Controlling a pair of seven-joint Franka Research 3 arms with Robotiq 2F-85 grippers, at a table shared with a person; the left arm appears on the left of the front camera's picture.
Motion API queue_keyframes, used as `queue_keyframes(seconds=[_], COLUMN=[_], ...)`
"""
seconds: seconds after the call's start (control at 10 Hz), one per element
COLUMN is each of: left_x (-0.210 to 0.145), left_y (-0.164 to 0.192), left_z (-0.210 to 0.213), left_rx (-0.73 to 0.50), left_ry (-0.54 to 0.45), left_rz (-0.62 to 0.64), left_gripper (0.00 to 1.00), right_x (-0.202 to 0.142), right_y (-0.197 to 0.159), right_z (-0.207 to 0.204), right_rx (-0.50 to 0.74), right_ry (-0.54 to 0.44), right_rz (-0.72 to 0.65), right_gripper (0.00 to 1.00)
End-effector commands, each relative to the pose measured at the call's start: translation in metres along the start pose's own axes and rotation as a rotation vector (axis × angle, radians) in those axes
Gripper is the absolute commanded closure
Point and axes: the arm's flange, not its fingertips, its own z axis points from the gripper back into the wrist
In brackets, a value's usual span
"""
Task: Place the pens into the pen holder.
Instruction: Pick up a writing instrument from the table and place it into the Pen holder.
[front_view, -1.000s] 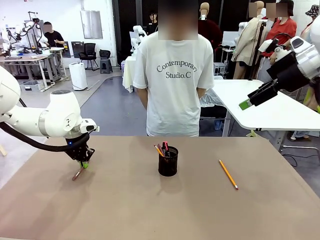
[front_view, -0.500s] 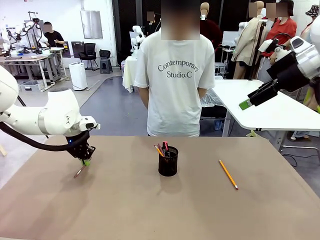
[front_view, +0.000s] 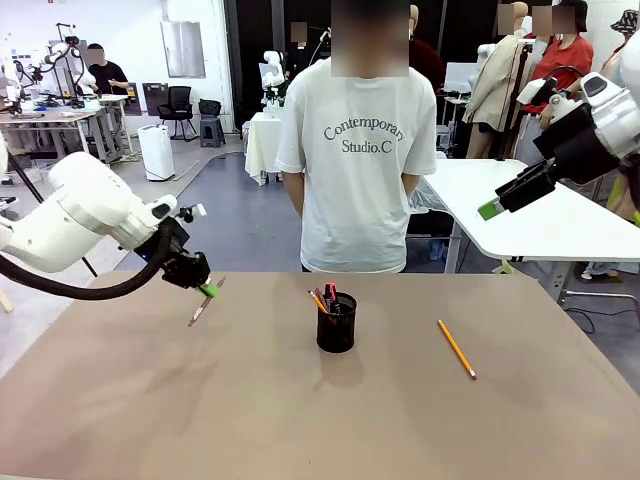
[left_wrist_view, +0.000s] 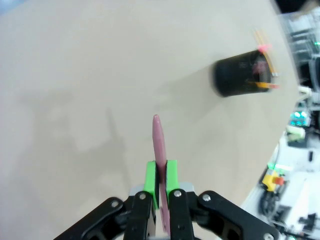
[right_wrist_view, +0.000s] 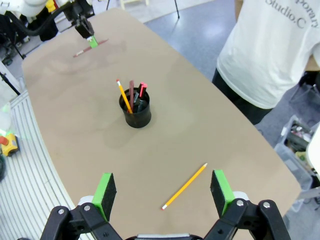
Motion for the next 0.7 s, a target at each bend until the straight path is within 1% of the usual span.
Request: queue_keyframes(seconds=[0.0,0.1,0.2,0.3,0.4,0.6], left_x=[-0.024,-0.029,-0.032,-0.038,-0.041,-0.041], left_y=[0.015,0.012,0.003,-0.005,-0.012,-0.02], left_z=[0.01,0.006,0.002,0.0,0.002,0.008], left_rx=[-0.242,-0.305,-0.245,-0.203,-0.233,-0.268], left_ry=[-0.055,-0.118,-0.27,-0.392,-0.444,-0.53], left_rz=[-0.284,-0.44,-0.511,-0.602,-0.71,-0.808], left_gripper=[1.0,1.0,1.0,1.0,1.0,1.0], right_x=[0.001,0.001,0.001,0.001,0.001,0.001], right_y=[0.001,0.001,0.001,0.001,0.001,0.001], right_z=[0.0,0.0,0.0,0.0,0.0,0.0], right_rx=[0.011,0.011,0.011,0.011,0.011,0.011], right_ry=[-0.016,-0.016,-0.016,-0.016,-0.016,-0.016], right_rz=[-0.018,-0.018,-0.018,-0.018,-0.018,-0.018], right_gripper=[0.0,0.0,0.0,0.0,0.0,0.0])
